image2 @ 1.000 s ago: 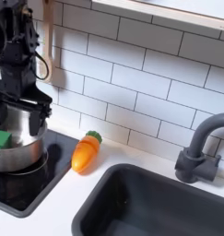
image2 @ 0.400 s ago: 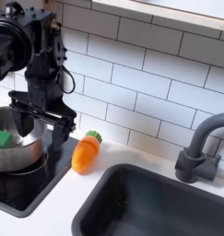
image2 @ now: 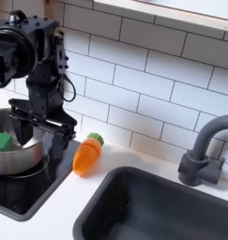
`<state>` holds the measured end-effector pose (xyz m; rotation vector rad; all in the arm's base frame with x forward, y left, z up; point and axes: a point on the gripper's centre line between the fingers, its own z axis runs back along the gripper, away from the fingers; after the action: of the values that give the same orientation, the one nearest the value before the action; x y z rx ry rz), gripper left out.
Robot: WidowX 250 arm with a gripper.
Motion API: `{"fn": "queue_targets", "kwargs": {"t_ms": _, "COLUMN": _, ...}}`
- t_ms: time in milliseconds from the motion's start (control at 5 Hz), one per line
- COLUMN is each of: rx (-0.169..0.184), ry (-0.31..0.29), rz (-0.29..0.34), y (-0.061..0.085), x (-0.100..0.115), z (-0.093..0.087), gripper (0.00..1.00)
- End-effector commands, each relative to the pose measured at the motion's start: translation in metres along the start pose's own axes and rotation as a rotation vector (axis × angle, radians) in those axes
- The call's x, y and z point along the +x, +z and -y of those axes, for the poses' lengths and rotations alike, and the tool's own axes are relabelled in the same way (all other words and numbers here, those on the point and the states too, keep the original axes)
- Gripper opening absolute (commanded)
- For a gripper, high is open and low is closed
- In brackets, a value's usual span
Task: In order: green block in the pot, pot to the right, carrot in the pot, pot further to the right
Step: 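Pull the pot to the right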
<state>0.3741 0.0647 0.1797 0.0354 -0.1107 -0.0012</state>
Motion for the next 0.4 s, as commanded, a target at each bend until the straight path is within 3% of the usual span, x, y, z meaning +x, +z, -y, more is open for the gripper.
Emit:
{"fn": "queue_targets", "kwargs": {"t_ms": 0, "rx": -0.016, "ry": -0.004, "rz": -0.068, "y": -0.0137, "x": -0.0143, "z": 0.0031, "gripper": 0.66}}
{"fn": "queue_targets", "kwargs": {"t_ms": 200, "rx": -0.013, "ry": 0.014, "rz": -0.090, "y": -0.0179, "x": -0.0191, "z": 0.0019, "gripper": 0.00}}
